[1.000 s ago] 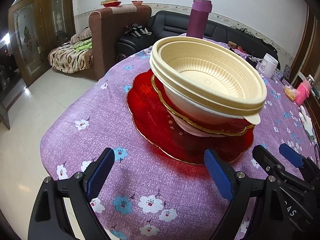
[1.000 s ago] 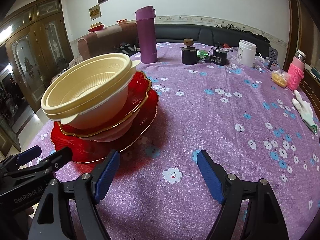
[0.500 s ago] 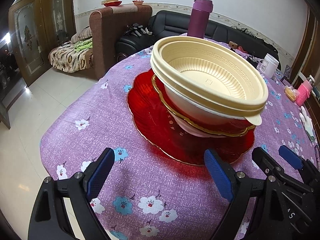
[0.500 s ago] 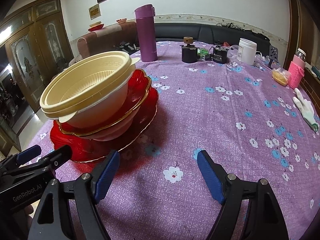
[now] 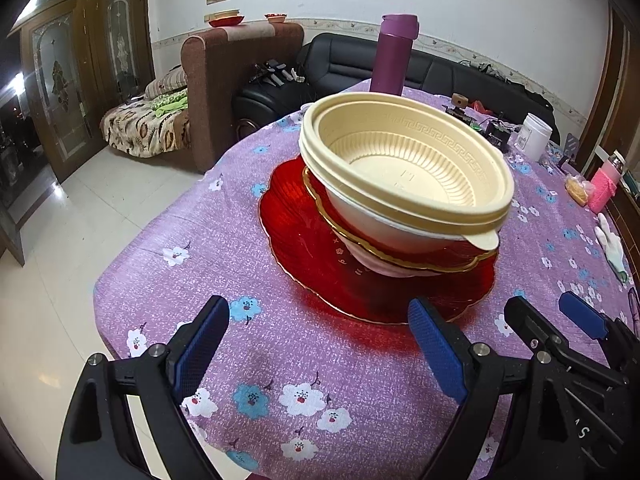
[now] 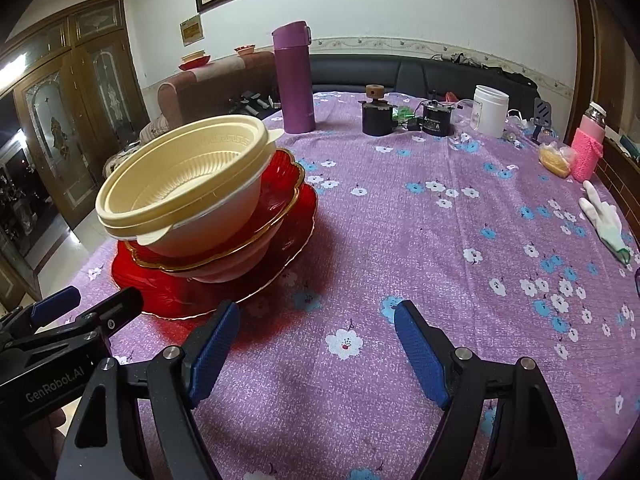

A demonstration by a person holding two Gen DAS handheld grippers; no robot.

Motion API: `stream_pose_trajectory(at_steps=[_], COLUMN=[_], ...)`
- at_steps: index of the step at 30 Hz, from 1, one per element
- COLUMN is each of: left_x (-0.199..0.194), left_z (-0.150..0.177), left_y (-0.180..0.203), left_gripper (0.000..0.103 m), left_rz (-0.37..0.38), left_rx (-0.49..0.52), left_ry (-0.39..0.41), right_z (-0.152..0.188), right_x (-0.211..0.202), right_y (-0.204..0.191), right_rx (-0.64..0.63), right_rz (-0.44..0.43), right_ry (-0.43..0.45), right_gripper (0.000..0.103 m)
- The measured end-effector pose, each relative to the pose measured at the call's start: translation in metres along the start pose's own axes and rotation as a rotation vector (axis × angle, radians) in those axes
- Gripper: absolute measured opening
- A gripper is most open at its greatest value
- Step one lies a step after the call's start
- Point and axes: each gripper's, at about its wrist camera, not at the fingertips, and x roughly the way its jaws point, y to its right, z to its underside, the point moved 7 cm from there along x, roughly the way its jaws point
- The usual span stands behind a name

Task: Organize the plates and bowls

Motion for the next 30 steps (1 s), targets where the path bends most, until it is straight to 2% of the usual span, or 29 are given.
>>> stream_pose_trajectory(at_steps=[11, 15, 17, 19, 21, 25, 30], left_x=[-0.016, -0.049, -0.067, -0.079, -0.077, -0.062, -0.051], left_z=[-0.001, -0.011, -0.017, -0.019, -0.021, -0.021, -0.014], left_y=[0.0, -0.007, -0.01, -0.014, -0.016, -0.015, -0.012], left_gripper=[0.091, 0.091, 0.103, 0.103, 0.103, 0.103, 0.103], left_rz=[-0.014, -0.093, -0.083, -0.029, -0.007, 0.0, 0.034], left_rx=[0.005, 0.001, -0.018, -0.049, -0.066, -0.042, -0.047], left_ry=[0.046, 0.23, 0.316, 0.376, 0.366, 0.275, 0.205], right_z=[0.0, -0.001, -0.002, -0.003, -0.003, -0.002, 0.001], right_x=[-0.012, -0.017, -0.019, -0.021, -0.022, -0.022, -0.019], right_y=[-0.001, -0.002, -0.003, -0.004, -0.004, -0.006, -0.014], right_rx=[-0.003, -0.012, -0.015, -0.015, -0.015, -0.023, -0.057], right_rz=[0.003, -0.002, -0.005, -0.009, -0.01, -0.011, -0.02], right_ry=[0.026, 0.042, 0.053, 0.064, 0.068, 0.065, 0.054], right_gripper=[0.084, 0.084, 0.084, 0.084, 0.084, 0.084, 0.085])
